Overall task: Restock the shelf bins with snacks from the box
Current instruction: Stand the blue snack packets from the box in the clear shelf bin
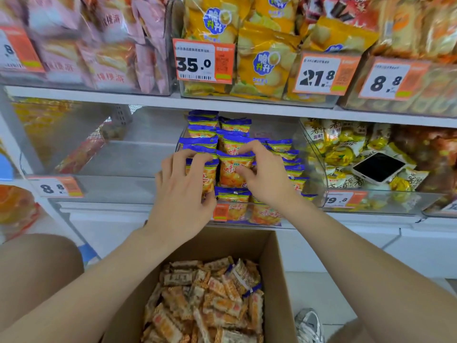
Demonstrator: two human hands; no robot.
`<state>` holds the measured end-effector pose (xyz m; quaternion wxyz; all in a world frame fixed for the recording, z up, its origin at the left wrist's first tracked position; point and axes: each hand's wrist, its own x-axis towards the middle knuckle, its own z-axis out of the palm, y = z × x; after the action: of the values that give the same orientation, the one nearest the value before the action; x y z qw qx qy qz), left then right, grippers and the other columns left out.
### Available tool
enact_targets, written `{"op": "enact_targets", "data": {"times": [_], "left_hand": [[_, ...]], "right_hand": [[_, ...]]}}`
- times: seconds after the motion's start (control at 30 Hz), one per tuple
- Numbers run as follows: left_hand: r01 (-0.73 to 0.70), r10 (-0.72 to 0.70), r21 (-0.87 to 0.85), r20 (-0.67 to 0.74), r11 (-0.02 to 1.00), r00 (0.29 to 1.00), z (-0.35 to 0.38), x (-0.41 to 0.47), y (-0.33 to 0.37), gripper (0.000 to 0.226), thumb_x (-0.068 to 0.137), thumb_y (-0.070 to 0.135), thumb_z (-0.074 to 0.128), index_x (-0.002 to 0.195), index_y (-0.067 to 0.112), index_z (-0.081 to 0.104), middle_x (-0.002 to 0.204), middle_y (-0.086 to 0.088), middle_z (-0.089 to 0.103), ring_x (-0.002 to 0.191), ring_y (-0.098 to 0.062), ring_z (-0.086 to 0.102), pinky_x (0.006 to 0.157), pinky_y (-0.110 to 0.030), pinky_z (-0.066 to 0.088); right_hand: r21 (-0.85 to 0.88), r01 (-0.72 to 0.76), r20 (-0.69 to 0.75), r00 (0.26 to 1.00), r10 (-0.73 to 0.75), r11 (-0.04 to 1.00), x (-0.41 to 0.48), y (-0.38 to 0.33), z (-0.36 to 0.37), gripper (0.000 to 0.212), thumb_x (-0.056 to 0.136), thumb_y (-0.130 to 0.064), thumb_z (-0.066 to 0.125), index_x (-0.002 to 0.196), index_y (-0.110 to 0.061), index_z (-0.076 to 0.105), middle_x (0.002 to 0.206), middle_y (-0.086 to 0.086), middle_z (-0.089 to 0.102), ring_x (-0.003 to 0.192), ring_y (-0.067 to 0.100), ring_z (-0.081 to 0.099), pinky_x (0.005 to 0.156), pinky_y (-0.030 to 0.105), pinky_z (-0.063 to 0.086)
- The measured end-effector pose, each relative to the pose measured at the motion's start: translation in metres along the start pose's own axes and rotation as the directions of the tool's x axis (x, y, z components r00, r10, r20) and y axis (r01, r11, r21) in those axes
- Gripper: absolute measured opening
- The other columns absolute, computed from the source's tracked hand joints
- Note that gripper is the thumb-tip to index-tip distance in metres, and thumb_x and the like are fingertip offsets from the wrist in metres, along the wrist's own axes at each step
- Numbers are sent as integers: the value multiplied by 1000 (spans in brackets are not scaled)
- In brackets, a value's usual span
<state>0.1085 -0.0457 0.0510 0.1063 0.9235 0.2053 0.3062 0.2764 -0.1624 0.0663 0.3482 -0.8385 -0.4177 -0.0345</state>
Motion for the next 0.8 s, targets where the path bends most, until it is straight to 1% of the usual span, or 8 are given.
{"op": "enact_targets", "data": {"times": [0.07,0.17,0.27,0.4,0.53,0.6,0.67,0.8], "left_hand": [[-5,5,-4,5,1000,1000,0,0,-1,62,84,26,75,140,27,50,143,-3,41,135,-28,37,99,-44,41],[-13,12,-33,-17,999,1000,-1,1,0,61,83,22,76,139,24,52,142,-4,43,134,-29,40,100,-45,40],[-54,54,-4,-62,999,997,-2,0,2,59,82,18,75,137,20,54,142,-7,45,135,-30,42,103,-45,39],[-149,148,8,-176,989,973,-3,-10,9,38,84,14,70,121,17,60,131,-7,51,124,-29,47,96,-39,40],[-296,285,-39,-177,954,942,4,-27,15,13,87,19,68,97,17,60,102,0,56,99,-20,51,78,-29,41],[-326,323,-98,-39,940,946,17,-38,17,12,88,27,67,93,21,57,87,8,56,83,-14,53,68,-26,37],[-231,258,-138,238,963,936,38,-50,18,11,91,38,60,96,29,57,82,15,58,74,-11,58,60,-26,40],[-34,86,-87,712,996,697,102,-62,9,11,96,38,56,92,32,64,92,12,64,84,-13,64,73,-36,58]], "right_hand": [[-47,14,28,1000,-13,999,5,2,1,32,98,-26,74,129,-23,65,119,-6,71,65,-2,58,72,26,46],[-147,-22,4,1000,23,989,8,8,3,35,96,-34,73,131,-32,68,119,1,60,108,17,57,97,40,51],[-185,-23,75,996,38,982,4,9,4,46,96,-39,68,141,-36,61,120,5,47,121,28,45,105,40,44],[-312,31,4,999,-32,949,-12,1,-5,65,89,-42,69,148,-27,48,133,10,41,122,34,46,99,47,49],[-223,199,-63,974,-218,954,-38,-12,-24,33,89,-27,64,122,-21,61,108,1,57,97,21,57,82,42,52],[-132,236,170,962,-212,963,-54,-14,-34,14,93,-25,59,105,-25,65,80,-9,64,75,10,60,70,40,53],[-169,249,478,867,-142,954,-71,-10,-36,12,96,-30,58,101,-24,67,69,-8,63,69,10,59,66,36,51],[-375,302,777,618,120,876,-94,16,-26,27,102,-30,55,108,-9,69,83,6,68,81,25,60,75,42,54]]}}
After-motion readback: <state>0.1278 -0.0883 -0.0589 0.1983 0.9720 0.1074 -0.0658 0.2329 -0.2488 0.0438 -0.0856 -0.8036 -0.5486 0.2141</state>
